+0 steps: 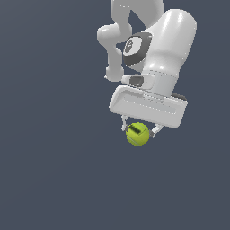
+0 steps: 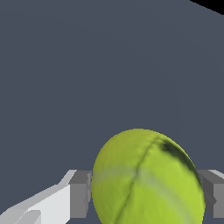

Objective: Pick up the object and move it to a goal position.

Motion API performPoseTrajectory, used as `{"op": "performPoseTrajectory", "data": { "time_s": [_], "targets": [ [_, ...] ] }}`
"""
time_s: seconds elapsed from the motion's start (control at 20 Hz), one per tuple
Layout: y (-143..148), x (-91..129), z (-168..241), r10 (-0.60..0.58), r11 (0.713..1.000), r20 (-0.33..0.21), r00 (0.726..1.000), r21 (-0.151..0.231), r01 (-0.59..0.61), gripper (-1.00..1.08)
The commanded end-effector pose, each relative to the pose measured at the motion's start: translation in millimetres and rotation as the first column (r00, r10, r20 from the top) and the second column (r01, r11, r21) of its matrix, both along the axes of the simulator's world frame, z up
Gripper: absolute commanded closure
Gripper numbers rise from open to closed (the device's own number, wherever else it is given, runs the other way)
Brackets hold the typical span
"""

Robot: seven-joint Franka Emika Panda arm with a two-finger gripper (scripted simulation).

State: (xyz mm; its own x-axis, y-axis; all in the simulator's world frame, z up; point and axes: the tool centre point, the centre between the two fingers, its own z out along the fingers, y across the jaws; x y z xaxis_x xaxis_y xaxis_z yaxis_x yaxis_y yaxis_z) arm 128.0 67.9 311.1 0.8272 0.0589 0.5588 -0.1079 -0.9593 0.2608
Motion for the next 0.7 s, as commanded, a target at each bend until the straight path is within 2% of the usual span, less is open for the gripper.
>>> {"op": "performPoseTrajectory", "data": {
  "time_s": [0.0, 0.35, 0.65],
  "targets": [
    [7, 4, 18, -0.024, 1.0, 0.039, 0.999, -0.01, 0.024, 1.08],
    [22, 11, 56, -0.075, 0.996, 0.121, 0.99, -0.032, 0.08, 1.08],
    [32, 14, 77, -0.103, 0.993, 0.165, 0.981, -0.044, 0.111, 1.08]
  ]
}}
